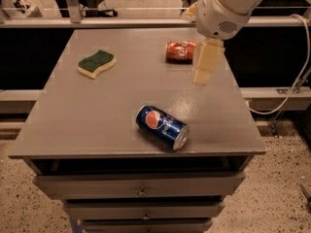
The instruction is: Move sponge near pepsi can
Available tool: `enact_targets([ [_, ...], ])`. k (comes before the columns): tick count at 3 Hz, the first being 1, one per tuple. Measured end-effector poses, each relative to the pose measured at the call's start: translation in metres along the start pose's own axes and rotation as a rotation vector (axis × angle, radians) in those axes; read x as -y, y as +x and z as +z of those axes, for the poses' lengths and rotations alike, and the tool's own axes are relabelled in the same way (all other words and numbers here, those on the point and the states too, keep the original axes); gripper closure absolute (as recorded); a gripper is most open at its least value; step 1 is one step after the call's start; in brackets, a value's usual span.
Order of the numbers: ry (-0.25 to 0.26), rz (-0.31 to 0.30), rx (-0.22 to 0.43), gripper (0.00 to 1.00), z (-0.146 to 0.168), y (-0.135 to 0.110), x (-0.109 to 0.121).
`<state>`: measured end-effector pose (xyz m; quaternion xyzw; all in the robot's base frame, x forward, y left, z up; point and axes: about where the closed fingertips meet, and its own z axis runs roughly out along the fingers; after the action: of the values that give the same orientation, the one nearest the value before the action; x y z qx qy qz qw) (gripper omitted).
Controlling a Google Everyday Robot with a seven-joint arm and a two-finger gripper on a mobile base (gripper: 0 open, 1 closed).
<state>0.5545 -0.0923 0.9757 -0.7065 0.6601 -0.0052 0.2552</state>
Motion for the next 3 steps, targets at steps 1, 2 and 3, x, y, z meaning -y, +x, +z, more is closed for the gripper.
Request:
enact_targets([
  [1, 0.021, 0.024, 0.077, 0.00, 0.014, -0.018, 0.012],
  [2, 0.034, 0.080, 0.232, 0.00, 0.051, -0.061, 0.052],
  [3, 0.017, 0.155, 0.354, 0.00, 0.102, -0.103, 0.097],
])
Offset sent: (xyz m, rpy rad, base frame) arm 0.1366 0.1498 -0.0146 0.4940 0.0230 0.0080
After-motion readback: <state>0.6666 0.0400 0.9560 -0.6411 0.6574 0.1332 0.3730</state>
